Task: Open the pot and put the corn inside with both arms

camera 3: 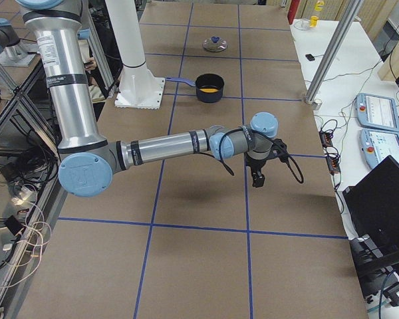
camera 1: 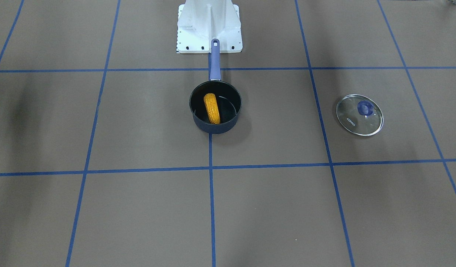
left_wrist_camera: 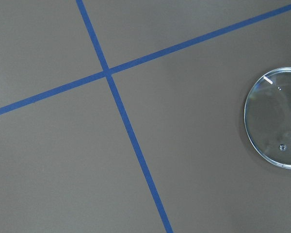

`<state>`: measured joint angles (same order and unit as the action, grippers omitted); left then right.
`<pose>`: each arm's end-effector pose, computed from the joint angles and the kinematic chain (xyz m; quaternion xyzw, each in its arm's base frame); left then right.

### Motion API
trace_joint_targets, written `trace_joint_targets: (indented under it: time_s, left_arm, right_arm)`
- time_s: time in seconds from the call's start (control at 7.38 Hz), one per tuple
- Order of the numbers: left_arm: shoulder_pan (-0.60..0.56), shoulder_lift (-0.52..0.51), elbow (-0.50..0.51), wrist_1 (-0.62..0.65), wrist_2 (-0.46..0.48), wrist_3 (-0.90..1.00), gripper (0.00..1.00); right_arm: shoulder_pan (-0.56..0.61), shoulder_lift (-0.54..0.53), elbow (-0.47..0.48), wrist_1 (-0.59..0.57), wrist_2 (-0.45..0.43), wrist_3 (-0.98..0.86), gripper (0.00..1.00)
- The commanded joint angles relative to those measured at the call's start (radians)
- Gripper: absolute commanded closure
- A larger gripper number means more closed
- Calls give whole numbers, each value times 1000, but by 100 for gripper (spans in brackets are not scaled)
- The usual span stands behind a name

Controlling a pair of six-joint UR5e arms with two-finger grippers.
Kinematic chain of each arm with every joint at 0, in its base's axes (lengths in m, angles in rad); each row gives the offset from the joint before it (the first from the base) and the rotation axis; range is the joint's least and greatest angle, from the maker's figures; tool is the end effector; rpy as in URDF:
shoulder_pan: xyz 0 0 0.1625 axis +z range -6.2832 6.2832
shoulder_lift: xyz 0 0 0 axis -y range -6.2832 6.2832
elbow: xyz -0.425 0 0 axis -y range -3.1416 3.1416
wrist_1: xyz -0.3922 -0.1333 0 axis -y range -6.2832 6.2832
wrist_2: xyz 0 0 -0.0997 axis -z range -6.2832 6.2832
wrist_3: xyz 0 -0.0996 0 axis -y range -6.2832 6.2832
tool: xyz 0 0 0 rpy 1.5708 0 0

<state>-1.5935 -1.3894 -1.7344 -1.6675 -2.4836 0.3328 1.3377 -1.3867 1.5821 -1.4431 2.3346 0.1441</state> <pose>-0.0640 -0.4183 0.6404 0.1127 0.4272 0.1557 0.8835 -0.0713 -0.5791 0.5407 0.0777 -0.3893 -0.1006 0.9123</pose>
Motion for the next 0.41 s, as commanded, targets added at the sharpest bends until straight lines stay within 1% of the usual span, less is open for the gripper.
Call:
trace_joint_targets:
  time_s: [0.0,0.27]
  left_arm:
    - [1,-2,1,0,0,-1,3]
    - [0,4,-1,0,0,-1,3]
  right_arm:
    - [1,-3,-4,1,6,2,0]
    - [1,-3,-5,1,8,2,0]
